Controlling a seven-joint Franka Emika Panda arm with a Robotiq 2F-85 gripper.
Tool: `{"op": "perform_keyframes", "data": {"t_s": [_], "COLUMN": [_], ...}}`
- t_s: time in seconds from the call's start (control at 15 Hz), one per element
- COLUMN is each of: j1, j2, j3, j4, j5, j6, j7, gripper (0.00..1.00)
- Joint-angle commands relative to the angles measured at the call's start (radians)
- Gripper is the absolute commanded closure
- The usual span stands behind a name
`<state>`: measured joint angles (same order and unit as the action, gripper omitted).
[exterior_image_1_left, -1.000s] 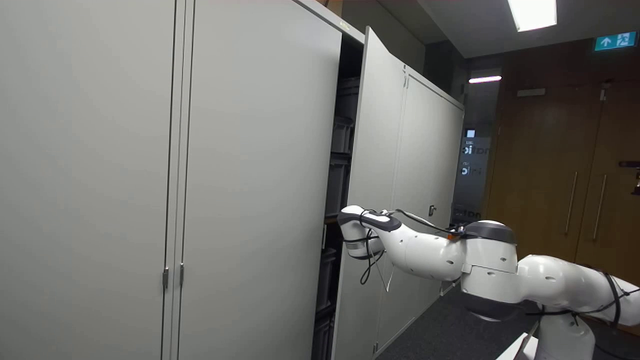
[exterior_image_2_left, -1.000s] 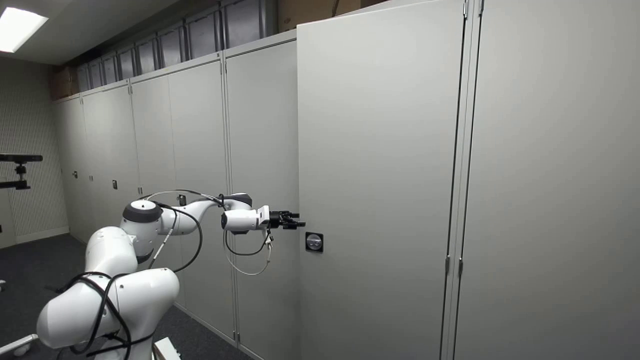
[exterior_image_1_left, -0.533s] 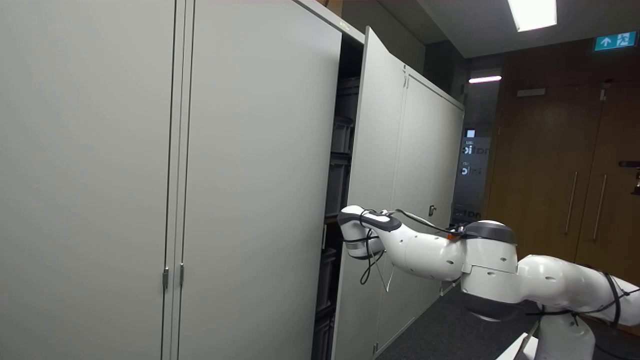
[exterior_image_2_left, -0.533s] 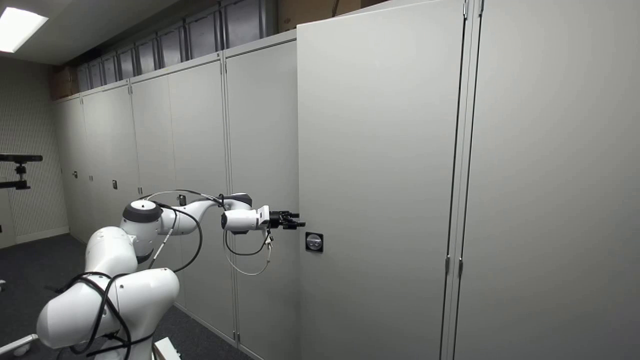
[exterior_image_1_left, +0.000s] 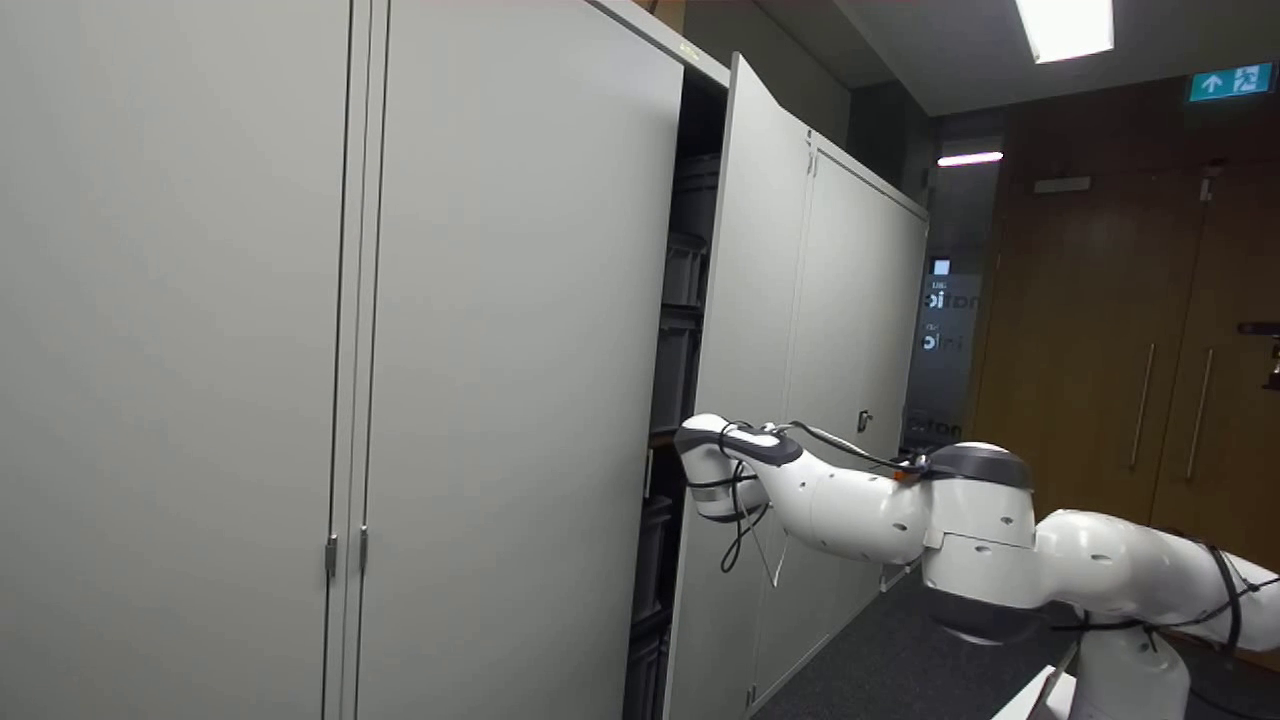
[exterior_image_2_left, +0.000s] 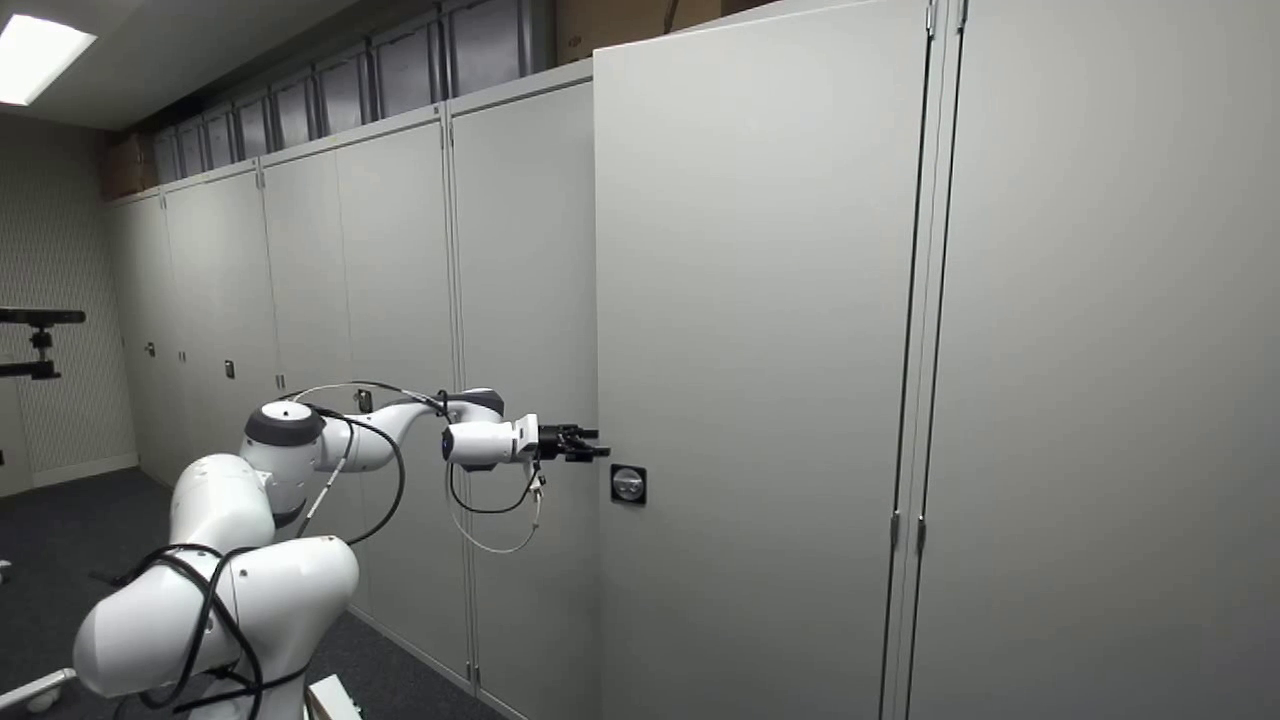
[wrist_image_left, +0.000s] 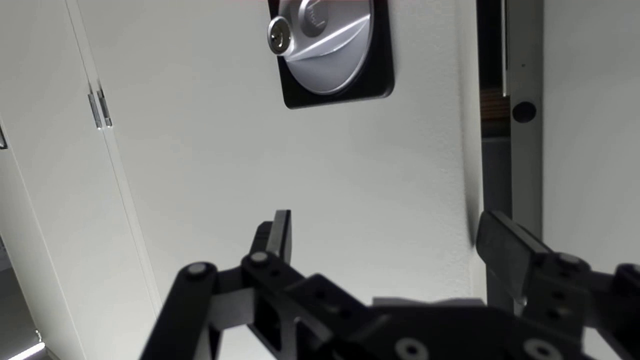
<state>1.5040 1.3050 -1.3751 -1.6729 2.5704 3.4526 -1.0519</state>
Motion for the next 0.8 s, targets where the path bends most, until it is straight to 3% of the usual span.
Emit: {"op": "perform_keyframes", "data": {"t_s": [0.0, 0.73], "j1": [0.035, 0.064], "j2": [0.042, 0.079], "j3": [-0.036, -0.054], "j4": [-0.054, -0.066], "j5": [0.049, 0.028], "j6": [0.0, 0.0], "j7": [0.005, 0.034], "gripper": [0.0, 0.0]}}
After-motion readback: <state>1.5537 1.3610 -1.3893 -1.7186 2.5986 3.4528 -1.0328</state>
